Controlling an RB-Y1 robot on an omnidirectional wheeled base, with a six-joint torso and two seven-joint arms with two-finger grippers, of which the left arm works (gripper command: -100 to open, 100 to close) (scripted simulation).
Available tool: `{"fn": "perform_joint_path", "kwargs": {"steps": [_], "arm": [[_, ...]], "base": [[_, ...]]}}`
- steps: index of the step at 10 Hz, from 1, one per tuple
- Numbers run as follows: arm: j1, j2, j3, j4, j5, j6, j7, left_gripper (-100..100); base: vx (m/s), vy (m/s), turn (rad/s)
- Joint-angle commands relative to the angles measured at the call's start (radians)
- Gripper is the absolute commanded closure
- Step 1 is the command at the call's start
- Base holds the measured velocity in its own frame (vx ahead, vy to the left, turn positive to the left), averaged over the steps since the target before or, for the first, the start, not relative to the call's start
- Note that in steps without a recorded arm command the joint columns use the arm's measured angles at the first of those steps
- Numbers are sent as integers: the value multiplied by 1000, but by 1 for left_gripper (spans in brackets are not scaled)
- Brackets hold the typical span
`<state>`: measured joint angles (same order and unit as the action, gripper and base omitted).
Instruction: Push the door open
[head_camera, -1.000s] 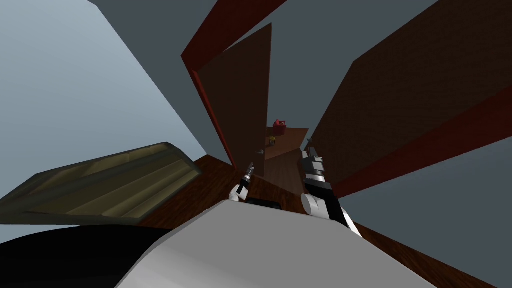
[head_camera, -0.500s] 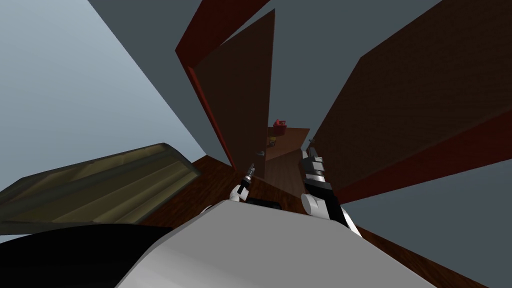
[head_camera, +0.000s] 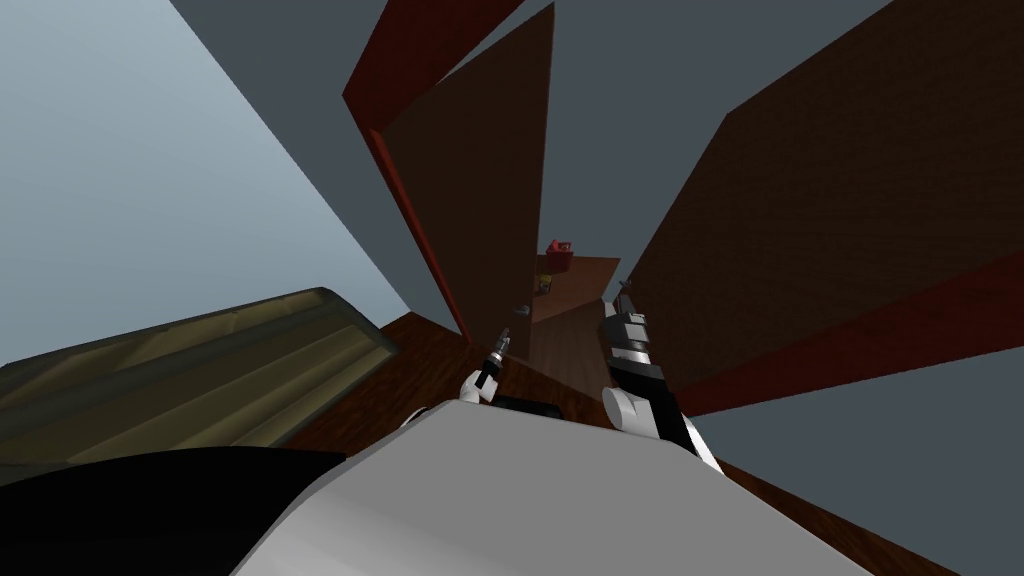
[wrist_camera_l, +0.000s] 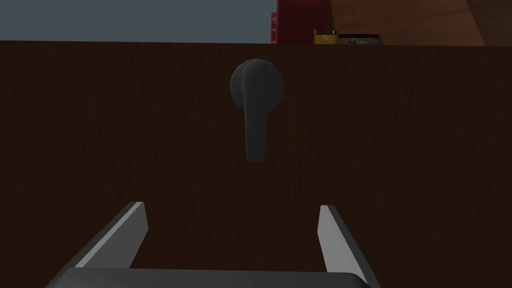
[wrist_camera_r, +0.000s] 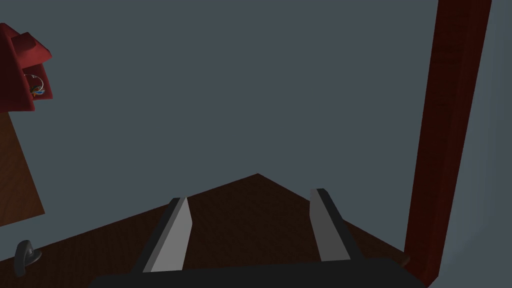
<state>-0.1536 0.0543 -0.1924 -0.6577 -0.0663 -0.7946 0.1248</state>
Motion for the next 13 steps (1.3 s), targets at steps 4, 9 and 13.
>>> {"fn": "perform_joint_path", "kwargs": {"steps": [4, 9, 13], "arm": [[-3, 9, 10, 12, 5, -7, -7, -100], [-5, -6, 24, 24, 11, -14, -18, -100], [-3, -7, 24, 22, 11, -13, -17, 100]], "base": [[209, -64, -26], [218, -54, -32], [65, -8, -12]]}}
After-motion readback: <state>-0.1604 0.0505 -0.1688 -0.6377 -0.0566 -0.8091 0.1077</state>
